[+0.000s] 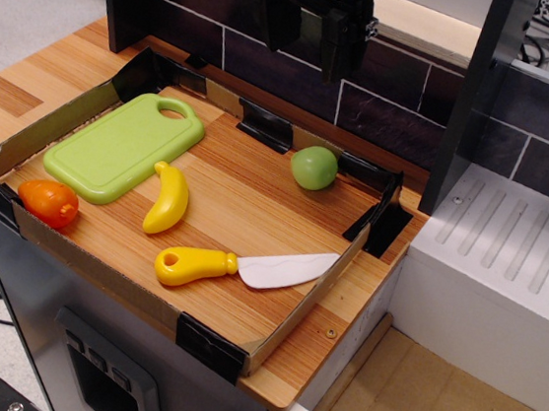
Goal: Put knife on cutting board
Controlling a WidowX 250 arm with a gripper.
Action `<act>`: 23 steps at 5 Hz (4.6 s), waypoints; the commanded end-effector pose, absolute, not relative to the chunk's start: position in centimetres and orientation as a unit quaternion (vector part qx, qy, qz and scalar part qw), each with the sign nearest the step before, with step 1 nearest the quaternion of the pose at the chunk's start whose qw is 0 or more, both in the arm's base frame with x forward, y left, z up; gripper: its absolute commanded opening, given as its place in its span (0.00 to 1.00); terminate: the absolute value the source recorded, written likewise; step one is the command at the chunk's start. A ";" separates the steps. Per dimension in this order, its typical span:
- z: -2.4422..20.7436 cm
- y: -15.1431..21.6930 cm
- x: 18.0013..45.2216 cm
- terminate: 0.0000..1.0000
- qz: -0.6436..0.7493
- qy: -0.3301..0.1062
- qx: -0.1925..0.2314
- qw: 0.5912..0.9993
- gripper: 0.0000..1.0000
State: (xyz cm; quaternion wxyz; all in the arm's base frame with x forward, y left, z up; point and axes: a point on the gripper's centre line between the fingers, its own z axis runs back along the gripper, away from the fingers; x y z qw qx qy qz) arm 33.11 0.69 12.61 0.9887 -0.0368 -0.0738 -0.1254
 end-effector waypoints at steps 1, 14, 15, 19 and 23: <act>12.6 0.7 33.1 0.00 -0.125 -0.074 -0.037 0.989 1.00; 0.3 3.1 22.8 0.00 -0.371 -0.065 -0.007 0.927 1.00; -0.4 3.0 22.9 0.00 -0.360 -0.058 -0.005 0.931 1.00; 1.4 3.0 22.6 0.00 -0.393 0.002 -0.107 0.913 0.00; 12.2 6.5 23.1 0.00 -0.233 -0.237 -0.011 0.943 0.00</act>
